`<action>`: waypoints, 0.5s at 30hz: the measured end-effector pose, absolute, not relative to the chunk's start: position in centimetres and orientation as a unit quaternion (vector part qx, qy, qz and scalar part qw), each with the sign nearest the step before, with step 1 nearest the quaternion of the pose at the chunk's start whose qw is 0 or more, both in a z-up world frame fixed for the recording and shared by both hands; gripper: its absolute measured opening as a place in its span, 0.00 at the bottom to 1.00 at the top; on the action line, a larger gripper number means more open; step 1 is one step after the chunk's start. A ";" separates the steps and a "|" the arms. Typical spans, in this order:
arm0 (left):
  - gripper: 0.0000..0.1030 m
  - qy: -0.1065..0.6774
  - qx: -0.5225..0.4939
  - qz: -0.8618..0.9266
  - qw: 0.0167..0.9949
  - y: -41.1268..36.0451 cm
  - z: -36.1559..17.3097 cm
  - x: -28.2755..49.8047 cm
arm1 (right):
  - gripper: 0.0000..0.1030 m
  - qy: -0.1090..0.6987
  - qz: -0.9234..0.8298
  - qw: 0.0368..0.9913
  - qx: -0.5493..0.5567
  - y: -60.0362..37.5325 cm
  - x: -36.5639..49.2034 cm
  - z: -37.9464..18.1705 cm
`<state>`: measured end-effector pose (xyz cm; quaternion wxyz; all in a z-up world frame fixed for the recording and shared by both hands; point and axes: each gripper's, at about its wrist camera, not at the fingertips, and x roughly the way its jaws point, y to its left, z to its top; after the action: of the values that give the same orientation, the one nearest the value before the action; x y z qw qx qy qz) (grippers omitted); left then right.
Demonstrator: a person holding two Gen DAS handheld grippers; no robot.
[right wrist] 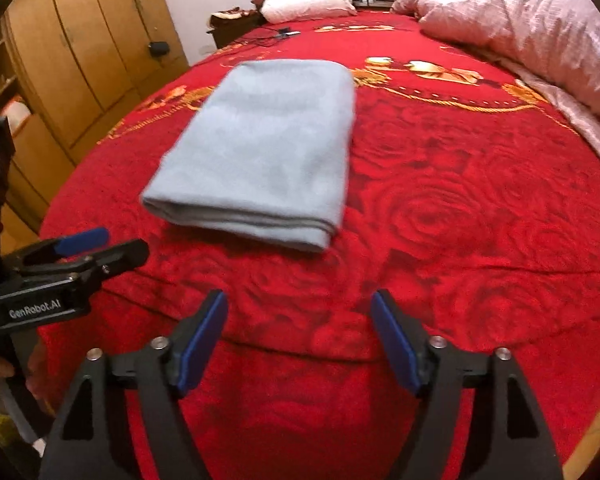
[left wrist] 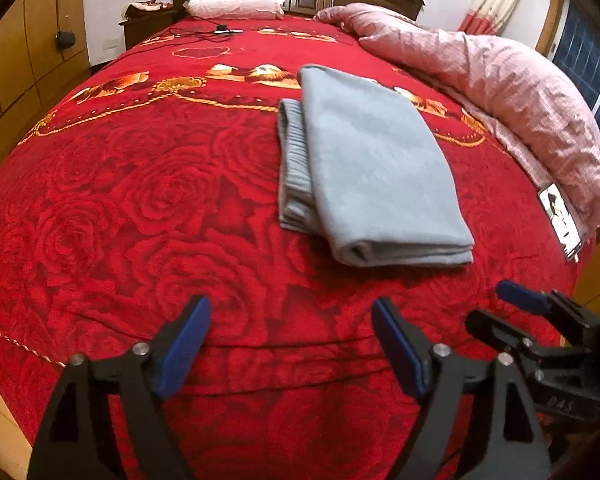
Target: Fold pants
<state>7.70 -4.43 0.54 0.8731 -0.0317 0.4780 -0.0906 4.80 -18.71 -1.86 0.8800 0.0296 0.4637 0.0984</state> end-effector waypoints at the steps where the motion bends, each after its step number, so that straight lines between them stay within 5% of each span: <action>1: 0.85 0.481 -0.028 -0.091 0.872 -4.7 0.4 7.8 | 0.77 0.463 0.092 0.881 0.025 -19.0 4.6 -2.0; 7: 0.98 0.495 -0.007 -0.080 0.865 -6.1 -1.0 8.6 | 0.91 0.440 0.047 0.897 0.013 -20.5 4.8 -1.7; 15: 1.00 0.499 0.020 -0.051 0.865 -7.0 -3.0 9.9 | 0.92 0.449 0.051 0.892 0.013 -20.7 6.5 -3.7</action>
<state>9.88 -6.99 -2.97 0.8647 0.0202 0.4992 -0.0510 6.52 -20.75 -3.73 0.8922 0.0133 0.4485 0.0513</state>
